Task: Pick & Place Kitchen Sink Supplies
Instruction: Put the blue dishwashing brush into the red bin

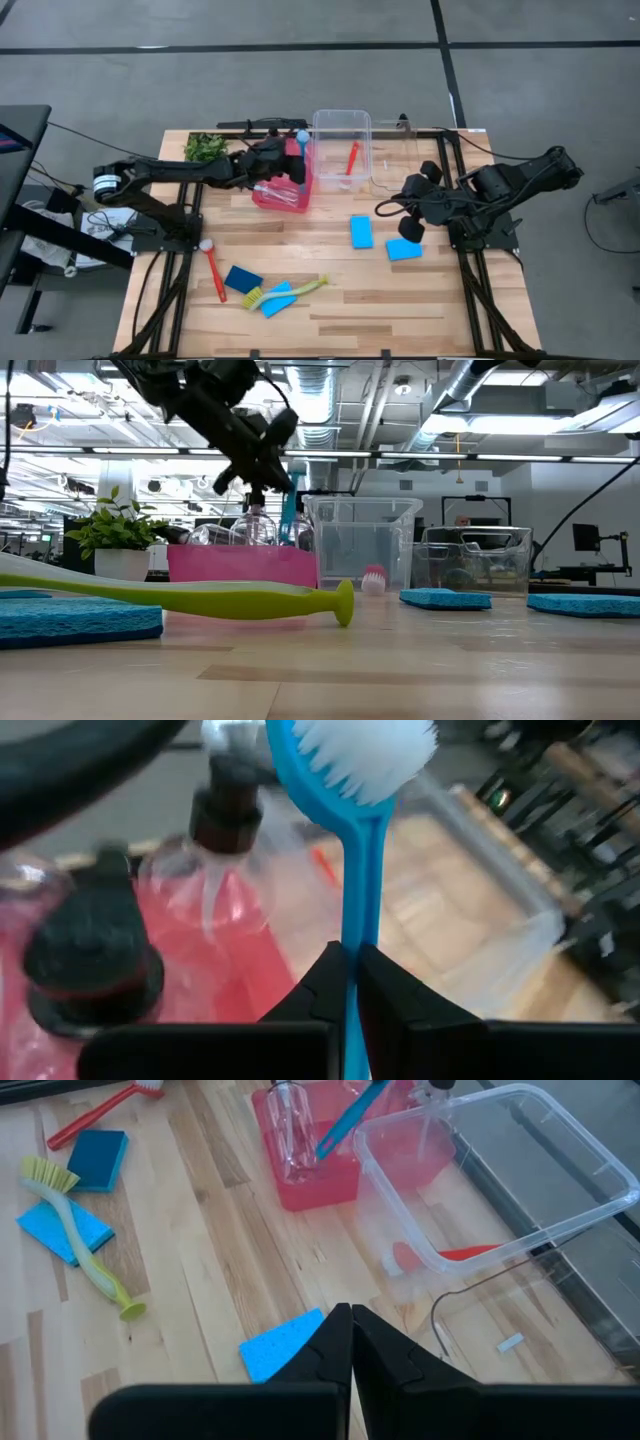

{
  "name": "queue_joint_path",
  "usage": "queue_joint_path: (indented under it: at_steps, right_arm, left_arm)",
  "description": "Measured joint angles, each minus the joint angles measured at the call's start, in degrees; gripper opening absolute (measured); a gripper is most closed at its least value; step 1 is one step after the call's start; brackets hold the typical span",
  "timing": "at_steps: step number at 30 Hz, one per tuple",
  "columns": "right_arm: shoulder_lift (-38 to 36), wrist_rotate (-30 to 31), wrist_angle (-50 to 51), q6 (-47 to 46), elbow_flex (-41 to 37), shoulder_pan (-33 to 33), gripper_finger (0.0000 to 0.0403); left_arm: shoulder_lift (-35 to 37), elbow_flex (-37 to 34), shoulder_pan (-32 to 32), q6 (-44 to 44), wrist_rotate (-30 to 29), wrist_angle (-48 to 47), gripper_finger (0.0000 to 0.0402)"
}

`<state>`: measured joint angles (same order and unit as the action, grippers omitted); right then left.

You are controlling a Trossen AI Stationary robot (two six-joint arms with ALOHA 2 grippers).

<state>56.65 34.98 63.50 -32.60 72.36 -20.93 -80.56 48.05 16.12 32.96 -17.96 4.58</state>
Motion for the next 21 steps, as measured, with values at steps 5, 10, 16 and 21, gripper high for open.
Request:
queue_joint_path:
  at_steps: [5, 10, 16, 21]
  right_arm:
    - [0.8, 0.0, -0.2, 0.0, 0.0, 0.0, 0.0001]
    - [1.5, 0.0, -0.2, 0.1, 0.0, 0.0, 0.0001]
    - [2.6, 0.0, 0.2, 0.1, 0.0, 0.0, 0.0001]
    - [2.7, 0.0, 0.3, 0.2, 0.0, 0.0, 0.0001]
  left_arm:
    - [4.6, 0.0, -0.4, -1.6, -1.7, 0.6, 0.0011]
    - [7.6, 0.0, -1.5, -4.4, -4.4, 5.4, 0.0010]
    - [8.0, 0.0, -2.7, -9.8, -4.5, 18.4, 0.0005]
    - [5.1, 0.0, -2.3, -11.7, -4.6, 25.1, 0.0005]
